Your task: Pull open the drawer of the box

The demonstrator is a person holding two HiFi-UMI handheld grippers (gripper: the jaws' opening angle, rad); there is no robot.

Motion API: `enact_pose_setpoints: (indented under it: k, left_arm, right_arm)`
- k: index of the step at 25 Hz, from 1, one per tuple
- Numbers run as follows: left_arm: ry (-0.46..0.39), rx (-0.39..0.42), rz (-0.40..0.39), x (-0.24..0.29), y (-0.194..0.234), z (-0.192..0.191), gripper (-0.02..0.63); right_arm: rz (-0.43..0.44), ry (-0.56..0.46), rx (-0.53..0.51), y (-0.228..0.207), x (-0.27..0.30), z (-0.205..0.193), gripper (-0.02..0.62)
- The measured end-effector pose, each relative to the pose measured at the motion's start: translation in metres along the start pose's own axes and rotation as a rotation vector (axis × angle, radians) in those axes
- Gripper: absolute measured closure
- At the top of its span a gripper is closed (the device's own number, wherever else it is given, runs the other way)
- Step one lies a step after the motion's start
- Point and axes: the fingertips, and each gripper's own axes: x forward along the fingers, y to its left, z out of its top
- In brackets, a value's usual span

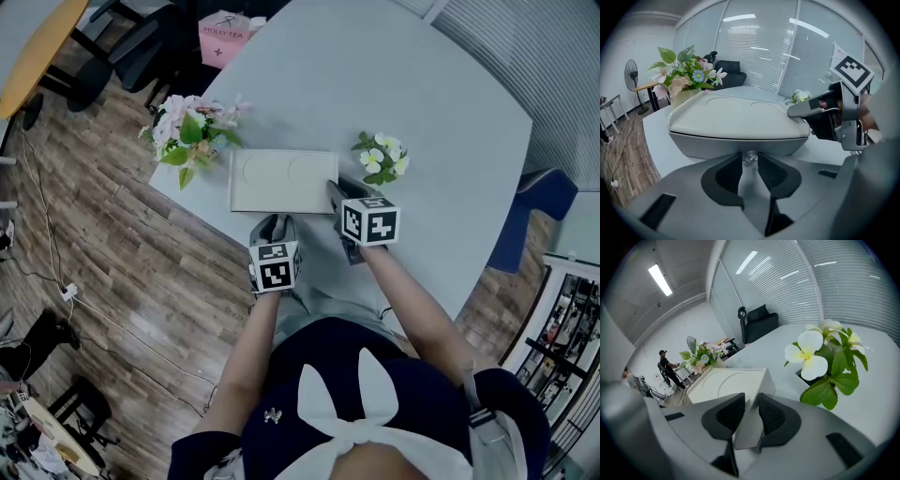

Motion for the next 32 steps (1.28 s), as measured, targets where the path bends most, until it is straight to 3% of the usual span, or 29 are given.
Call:
enact_pose_setpoints:
  k: [4, 32]
  left_arm:
    - [0.023, 0.018, 0.003, 0.0018, -0.0022, -0.005, 0.517]
    - [0.024, 0.028, 0.006, -0.0016, -0.0024, -0.0093, 0.522]
  right_arm:
    - [0.004, 0.004, 0.009, 0.0006, 0.0002, -0.0013, 0.499]
    - [0.023, 0.014, 0.033, -0.0012, 0.0023, -0.0008, 0.497]
